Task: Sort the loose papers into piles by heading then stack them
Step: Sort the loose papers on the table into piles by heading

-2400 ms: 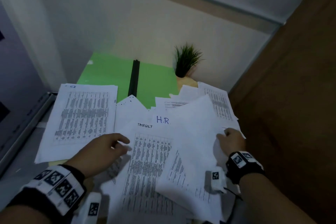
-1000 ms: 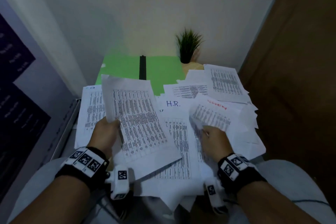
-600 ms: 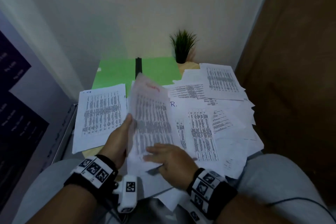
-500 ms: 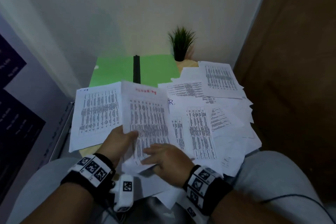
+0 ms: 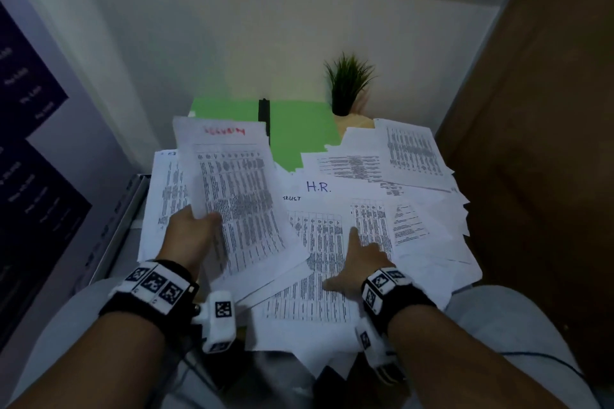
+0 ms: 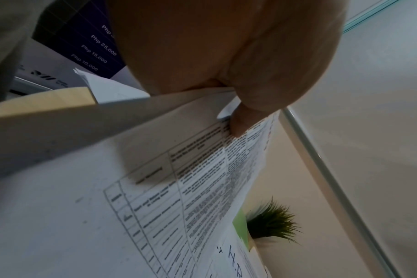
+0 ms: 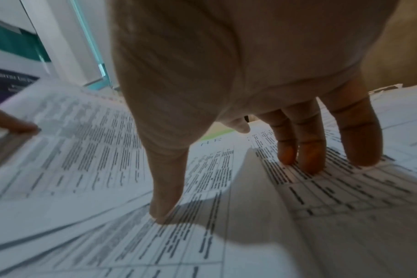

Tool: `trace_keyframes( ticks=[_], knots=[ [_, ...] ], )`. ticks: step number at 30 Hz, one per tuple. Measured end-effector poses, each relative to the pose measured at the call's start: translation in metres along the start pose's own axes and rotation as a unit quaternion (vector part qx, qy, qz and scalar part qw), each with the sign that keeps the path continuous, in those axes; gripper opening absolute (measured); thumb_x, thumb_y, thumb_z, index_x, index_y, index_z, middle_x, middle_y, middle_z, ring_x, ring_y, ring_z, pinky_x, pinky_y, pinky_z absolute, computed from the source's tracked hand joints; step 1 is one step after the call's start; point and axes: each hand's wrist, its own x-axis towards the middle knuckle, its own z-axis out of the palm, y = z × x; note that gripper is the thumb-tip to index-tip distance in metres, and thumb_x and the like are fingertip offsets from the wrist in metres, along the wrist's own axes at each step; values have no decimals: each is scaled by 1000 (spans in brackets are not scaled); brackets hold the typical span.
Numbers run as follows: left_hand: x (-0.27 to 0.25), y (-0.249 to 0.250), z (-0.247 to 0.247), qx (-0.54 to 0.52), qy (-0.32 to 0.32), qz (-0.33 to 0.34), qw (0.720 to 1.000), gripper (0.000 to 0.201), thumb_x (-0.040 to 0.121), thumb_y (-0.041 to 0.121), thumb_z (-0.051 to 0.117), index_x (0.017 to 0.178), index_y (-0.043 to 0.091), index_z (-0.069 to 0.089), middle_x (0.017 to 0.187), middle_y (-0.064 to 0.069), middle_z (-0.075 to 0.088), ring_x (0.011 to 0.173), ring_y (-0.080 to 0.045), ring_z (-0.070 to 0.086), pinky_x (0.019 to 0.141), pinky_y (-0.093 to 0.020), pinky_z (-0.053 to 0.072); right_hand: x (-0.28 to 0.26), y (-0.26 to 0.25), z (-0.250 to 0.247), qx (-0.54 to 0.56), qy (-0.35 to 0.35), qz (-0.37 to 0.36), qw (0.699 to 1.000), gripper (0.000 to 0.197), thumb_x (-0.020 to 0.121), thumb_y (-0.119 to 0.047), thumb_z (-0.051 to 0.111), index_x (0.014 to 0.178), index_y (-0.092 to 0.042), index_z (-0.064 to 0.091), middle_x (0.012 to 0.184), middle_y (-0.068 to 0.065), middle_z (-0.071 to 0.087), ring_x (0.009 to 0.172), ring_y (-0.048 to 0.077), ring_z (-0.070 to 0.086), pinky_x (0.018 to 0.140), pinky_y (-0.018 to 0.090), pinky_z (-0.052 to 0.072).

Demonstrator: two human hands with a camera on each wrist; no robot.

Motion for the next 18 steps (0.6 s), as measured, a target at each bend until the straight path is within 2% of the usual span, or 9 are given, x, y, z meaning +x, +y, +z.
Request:
trace_keyframes(
  ticks=[4,8,10,12,14,15,16,17,18],
  knots=[
    [-5,2,-4,-8,-7,2,1000,11,94,13,61,101,7,66,93,-16,65,83,-28,60,72,-36,48,12,-15,1,-13,-10,27,999,158,57,-55,95,159,-29,-23,162,23,25,142,42,40,106,55,50],
    [-8,1,-5,-4,-17,13,1000,5,90,13,61,94,14,64,90,-12,64,83,-25,60,75,-39,49,16,-19,2,44,-16,31,998,158,64,-31,97,155,-25,-31,156,19,44,128,36,59,99,50,56],
    [-9,1,-5,-11,-20,14,1000,6,91,11,60,95,14,64,90,-12,64,83,-25,60,76,-40,49,10,-19,4,79,-9,34,996,151,71,-21,94,155,-27,-31,150,17,51,118,32,65,94,44,59],
    [-8,2,-4,-25,-20,15,999,6,93,10,61,97,12,66,93,-13,66,84,-27,61,78,-42,50,6,-18,8,135,17,21,990,135,81,-10,83,158,-29,-26,137,15,59,101,27,70,82,38,61],
    [-8,3,-3,-40,-20,15,999,7,95,9,62,99,11,67,95,-14,67,85,-28,61,80,-41,51,0,-17,9,206,56,6,977,112,89,-6,71,163,-28,-10,131,12,62,97,26,70,80,36,60],
    [-8,4,-3,-48,-23,15,998,6,95,9,62,98,12,66,94,-14,67,84,-27,61,78,-39,50,-1,-15,7,232,79,-6,970,95,91,-8,69,164,-22,8,135,12,61,104,28,68,84,34,57],
    [-8,4,-3,-57,-23,14,998,6,95,8,62,95,13,66,92,-14,66,83,-26,60,75,-37,49,-2,-11,3,256,105,-19,961,73,93,-10,68,157,-14,34,134,14,63,110,31,67,87,31,54],
    [-9,5,-2,-65,-26,13,997,8,96,7,61,93,13,66,91,-13,66,82,-26,60,73,-35,49,-1,-5,-2,278,138,-30,950,45,93,-11,68,137,-9,59,122,15,69,109,32,68,85,30,53],
    [-8,4,-1,-72,-27,10,997,8,96,7,60,93,13,65,89,-12,65,80,-25,59,70,-34,48,-1,3,-9,308,167,-34,936,17,93,-11,68,110,-10,71,103,14,73,100,31,70,79,31,53]
  ],
)
